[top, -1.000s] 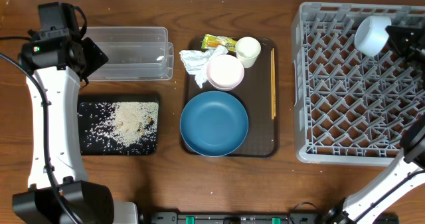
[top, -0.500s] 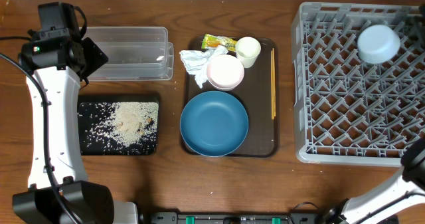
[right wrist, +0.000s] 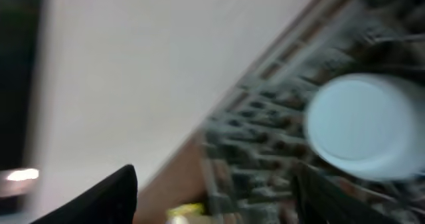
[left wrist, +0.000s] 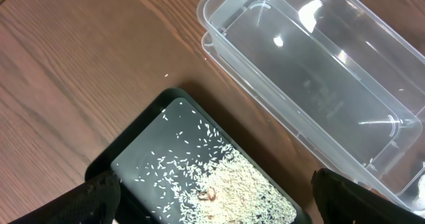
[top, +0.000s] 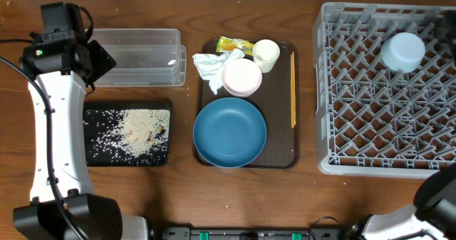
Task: Sort waste into correct bins and load items into the dishwasher rack
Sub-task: 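Reach the right gripper to the cream cup on the tray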
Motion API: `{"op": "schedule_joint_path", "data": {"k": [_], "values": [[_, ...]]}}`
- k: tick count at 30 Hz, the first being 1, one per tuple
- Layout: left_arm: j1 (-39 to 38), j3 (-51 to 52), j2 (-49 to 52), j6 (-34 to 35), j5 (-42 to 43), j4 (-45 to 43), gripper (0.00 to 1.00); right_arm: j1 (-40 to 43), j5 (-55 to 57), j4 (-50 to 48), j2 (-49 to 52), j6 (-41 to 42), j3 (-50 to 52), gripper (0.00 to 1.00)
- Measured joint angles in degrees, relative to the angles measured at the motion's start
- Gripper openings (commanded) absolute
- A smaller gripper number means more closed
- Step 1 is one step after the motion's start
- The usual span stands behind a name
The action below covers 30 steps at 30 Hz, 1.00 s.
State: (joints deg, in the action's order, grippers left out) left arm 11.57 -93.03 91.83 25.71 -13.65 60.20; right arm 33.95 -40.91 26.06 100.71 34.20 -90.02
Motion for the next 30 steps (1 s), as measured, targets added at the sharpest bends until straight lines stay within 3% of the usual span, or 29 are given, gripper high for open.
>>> {"op": "schedule_joint_path", "data": {"k": [3,10,14,17,20,25,30], "values": [[0.00,0.00,0.00,0.00,0.00,0.00,0.95,-5.38,7.21,4.92,-3.28,-6.64,0.04,0.99],[0.00,0.00,0.00,0.00,0.00,0.00,0.95,-18.05,8.66,5.99,-11.58,-15.58,0.04,0.99],[0.00,0.00,0.00,0.00,0.00,0.00,0.95,-26.10,7.48,3.61,-13.14,-17.31,0.02,0.91],[0.00,0.00,0.00,0.00,0.00,0.00,0.95,-32.85,10.67,3.41,-12.07,-18.25,0.02,0.99],[0.00,0.00,0.00,0.00,0.00,0.00,0.95,-38.82,15.50,5.29,-10.03,-20.24,-0.24,0.99],[0.00,0.00,0.00,0.00,0.02,0.00,0.95,-47.89,24.39,19.45,-0.81,-24.63,-8.41,0.99],[0.00,0.00,0.00,0.00,0.00,0.00,0.95,-52.72,31.19,40.63,13.70,-28.83,-31.67,0.99]]}}
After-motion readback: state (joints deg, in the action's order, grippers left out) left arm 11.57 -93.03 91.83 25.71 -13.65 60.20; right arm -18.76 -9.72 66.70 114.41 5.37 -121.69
